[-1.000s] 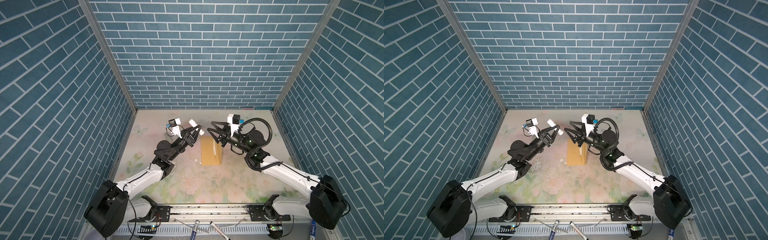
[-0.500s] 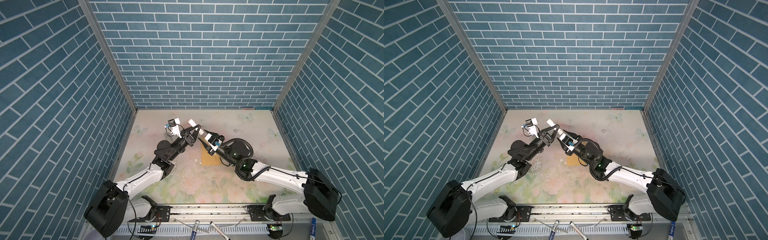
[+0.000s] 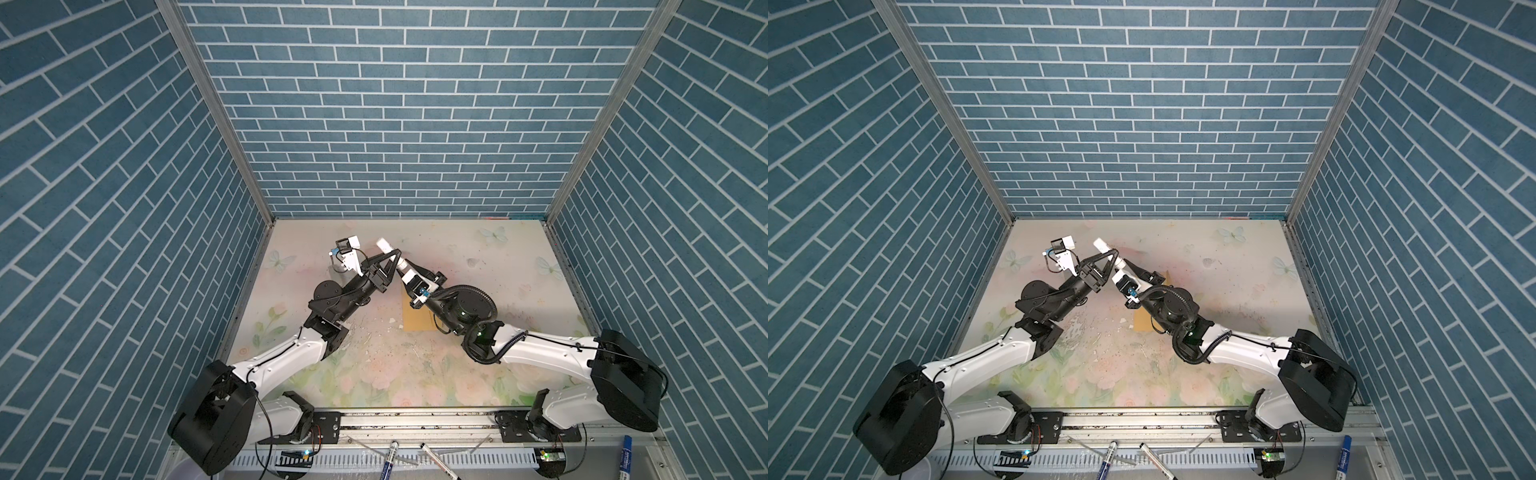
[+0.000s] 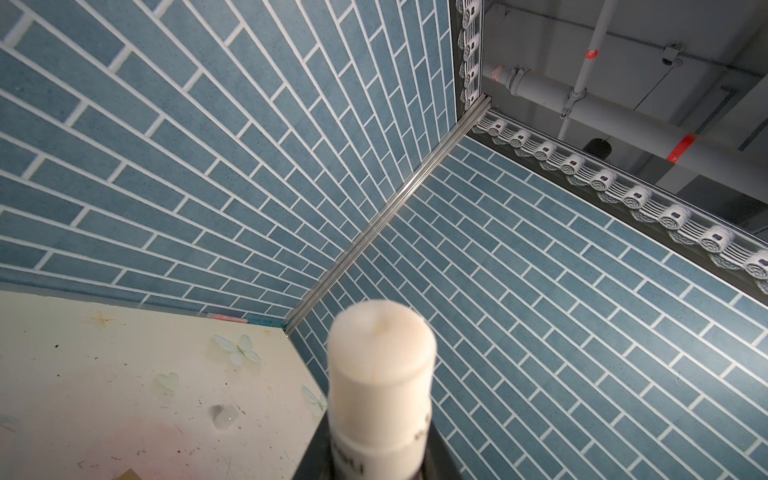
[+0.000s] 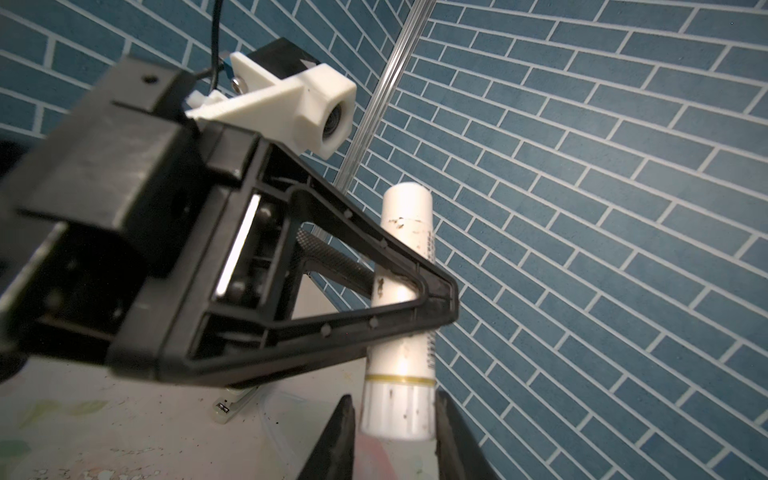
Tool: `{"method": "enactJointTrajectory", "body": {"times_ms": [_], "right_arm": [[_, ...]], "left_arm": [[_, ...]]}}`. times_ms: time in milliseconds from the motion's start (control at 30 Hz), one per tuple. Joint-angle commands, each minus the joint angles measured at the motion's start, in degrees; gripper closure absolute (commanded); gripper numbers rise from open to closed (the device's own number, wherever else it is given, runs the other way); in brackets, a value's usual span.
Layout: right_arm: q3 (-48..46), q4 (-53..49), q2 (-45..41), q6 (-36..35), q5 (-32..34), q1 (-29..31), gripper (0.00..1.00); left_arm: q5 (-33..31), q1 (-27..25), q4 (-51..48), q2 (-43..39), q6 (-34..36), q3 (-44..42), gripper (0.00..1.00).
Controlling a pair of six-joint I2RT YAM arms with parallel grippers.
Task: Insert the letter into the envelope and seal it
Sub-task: 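Press the glue stick down onto the flap with the right gripper, then lift the glue stick with the right gripper off the flap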
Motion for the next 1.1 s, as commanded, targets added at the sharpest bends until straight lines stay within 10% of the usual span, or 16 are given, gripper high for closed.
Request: {"method": "enactJointTrajectory", "body": {"times_ms": [0, 467, 733, 1067], "right_arm": [[2.56, 2.38, 0.54, -2.29, 1.3, 0.65, 0.7], [4.98, -5.1, -3.0, 9.5, -2.14, -0.28, 1.0], [8.83, -14.02, -6.47, 45.93, -31.74, -15.05, 1.0], [12.63, 3.74, 3.94, 78.59, -54.89, -24.37, 1.0]], "left_arm": [[0.21, -0.02, 0.84, -0.57, -0.02, 0.24, 1.0], [1.07, -0.05, 0.57, -0.39, 1.64, 0.18, 1.0], [4.92, 0.0, 4.94, 0.97, 4.29, 0.16, 1.0], [7.91, -0.05, 6.38, 1.59, 5.98, 0.56, 1.0]]}}
